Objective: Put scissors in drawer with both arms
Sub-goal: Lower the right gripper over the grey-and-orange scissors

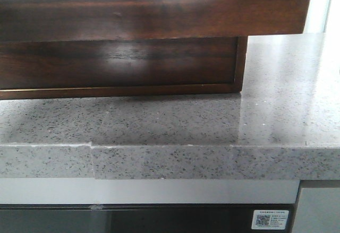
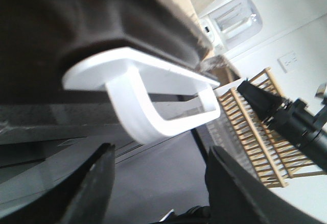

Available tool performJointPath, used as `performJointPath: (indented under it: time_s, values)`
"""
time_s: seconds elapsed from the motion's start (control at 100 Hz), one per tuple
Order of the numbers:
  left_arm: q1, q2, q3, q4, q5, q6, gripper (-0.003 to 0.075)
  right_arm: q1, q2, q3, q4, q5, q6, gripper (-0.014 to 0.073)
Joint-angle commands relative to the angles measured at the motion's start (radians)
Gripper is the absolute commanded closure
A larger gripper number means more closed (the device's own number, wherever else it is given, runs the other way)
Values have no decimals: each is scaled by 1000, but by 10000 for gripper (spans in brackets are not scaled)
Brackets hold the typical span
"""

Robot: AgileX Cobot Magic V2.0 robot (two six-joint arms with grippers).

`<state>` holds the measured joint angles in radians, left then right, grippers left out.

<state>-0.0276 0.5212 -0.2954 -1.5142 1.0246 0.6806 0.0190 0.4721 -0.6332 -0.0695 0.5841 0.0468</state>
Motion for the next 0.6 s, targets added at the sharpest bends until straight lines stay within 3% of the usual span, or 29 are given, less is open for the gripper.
performJointPath:
  time_s: [0.0,0.18,0.4,0.59]
  values:
    - [-6,-20,-35,3,-2,-47,344,-16,67,-65,-19,-28,8,60]
    - [-6,-77,-119,257,-19,-168,345,-78,197,-138,-33,49,15,60]
    - [-32,-149,-334,882,30,-484,344,-210,365,-230,-24,104,15,60]
    - [-65,-191,-452,1180,51,-540,345,-293,550,-325,-16,196,13,60]
